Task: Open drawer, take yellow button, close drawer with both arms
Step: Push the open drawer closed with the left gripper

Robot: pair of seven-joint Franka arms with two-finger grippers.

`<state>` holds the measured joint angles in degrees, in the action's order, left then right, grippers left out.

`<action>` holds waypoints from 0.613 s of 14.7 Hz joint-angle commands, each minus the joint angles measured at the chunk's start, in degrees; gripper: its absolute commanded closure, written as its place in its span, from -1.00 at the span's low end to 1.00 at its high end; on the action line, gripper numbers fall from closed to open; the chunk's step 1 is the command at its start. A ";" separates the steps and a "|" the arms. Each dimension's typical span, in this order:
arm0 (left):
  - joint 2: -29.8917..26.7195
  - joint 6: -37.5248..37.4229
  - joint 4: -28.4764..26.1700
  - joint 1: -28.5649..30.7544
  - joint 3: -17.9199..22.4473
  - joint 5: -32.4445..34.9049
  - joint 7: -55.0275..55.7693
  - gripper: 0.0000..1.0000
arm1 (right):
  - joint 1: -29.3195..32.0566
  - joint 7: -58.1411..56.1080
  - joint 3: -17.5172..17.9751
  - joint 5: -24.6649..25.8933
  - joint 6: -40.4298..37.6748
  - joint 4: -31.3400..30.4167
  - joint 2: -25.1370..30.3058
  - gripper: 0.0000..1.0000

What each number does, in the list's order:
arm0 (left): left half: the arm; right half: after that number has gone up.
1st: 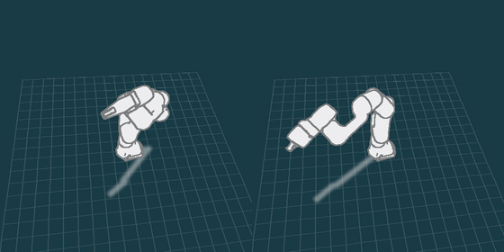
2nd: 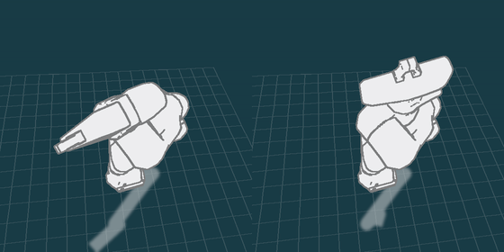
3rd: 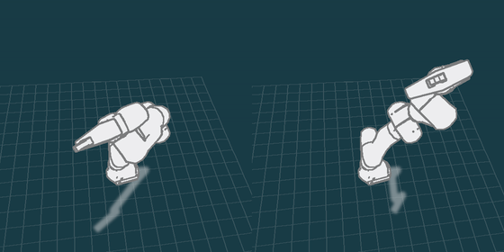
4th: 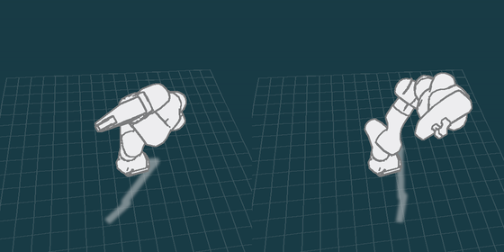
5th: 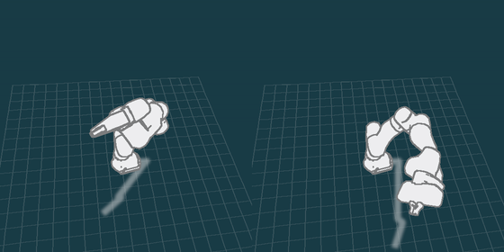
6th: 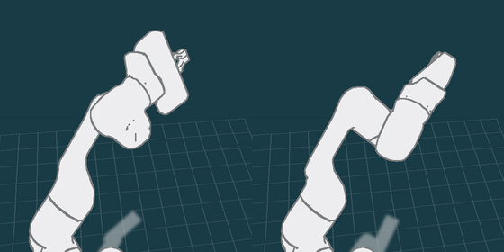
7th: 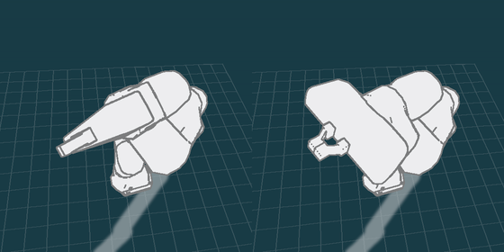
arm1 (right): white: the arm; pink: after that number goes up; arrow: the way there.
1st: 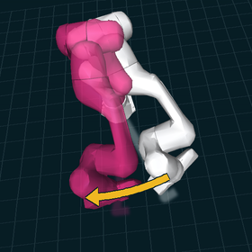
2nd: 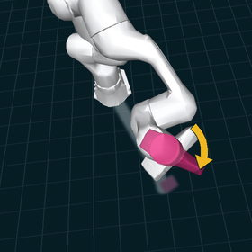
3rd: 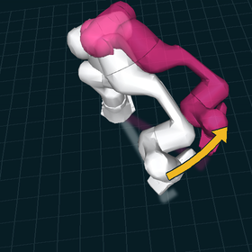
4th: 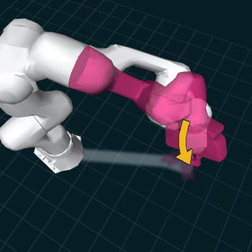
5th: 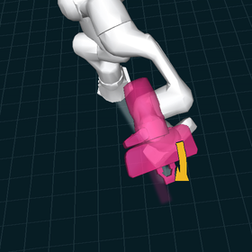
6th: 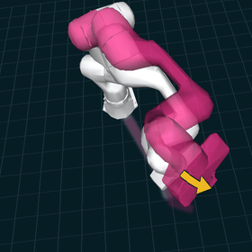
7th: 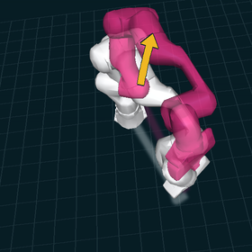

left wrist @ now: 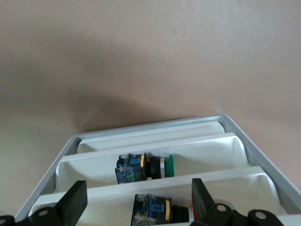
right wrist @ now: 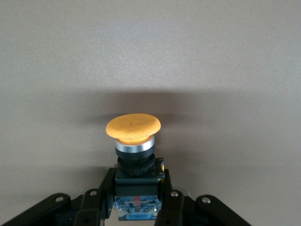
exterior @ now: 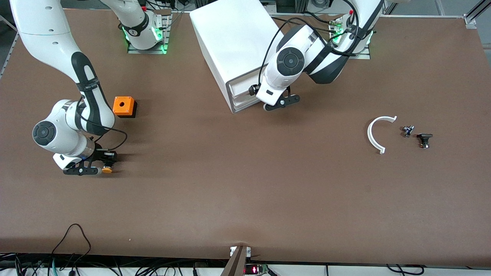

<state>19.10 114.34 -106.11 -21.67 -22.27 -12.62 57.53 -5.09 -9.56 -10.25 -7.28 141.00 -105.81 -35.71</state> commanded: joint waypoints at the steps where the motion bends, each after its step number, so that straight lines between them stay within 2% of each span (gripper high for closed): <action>1: -2.05 -1.92 -1.21 0.05 -1.10 -2.06 0.39 -0.95 | 0.96 -1.43 0.94 -1.42 0.77 -0.37 0.38 0.67; 5: -2.05 -4.21 -1.12 0.22 -2.15 -2.50 0.30 -0.96 | 0.96 -1.43 0.94 -1.34 0.77 -0.19 0.47 0.61; 6: -1.97 -4.21 -1.12 0.23 -2.42 -2.50 0.30 -0.95 | 0.96 -0.91 0.94 -1.34 0.51 0.07 0.47 0.28; 7: -1.96 -4.21 -1.03 0.05 -2.60 -2.50 -0.14 -0.96 | 0.78 -0.82 0.94 -1.34 0.33 0.25 0.47 -0.41; 8: -1.96 -4.13 -1.03 0.05 -2.77 -2.50 -0.40 -0.95 | 0.78 -0.64 0.94 -1.34 0.33 0.34 0.47 -0.94; 9: -1.96 -4.13 -1.03 -0.04 -2.77 -2.50 -0.58 -0.96 | 0.78 -0.55 0.94 -1.34 0.33 0.42 0.55 -1.00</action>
<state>19.10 111.44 -106.13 -21.71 -24.36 -13.49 57.65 -5.08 -9.54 -10.15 -7.39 141.14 -105.57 -35.69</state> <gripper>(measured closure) 0.018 0.471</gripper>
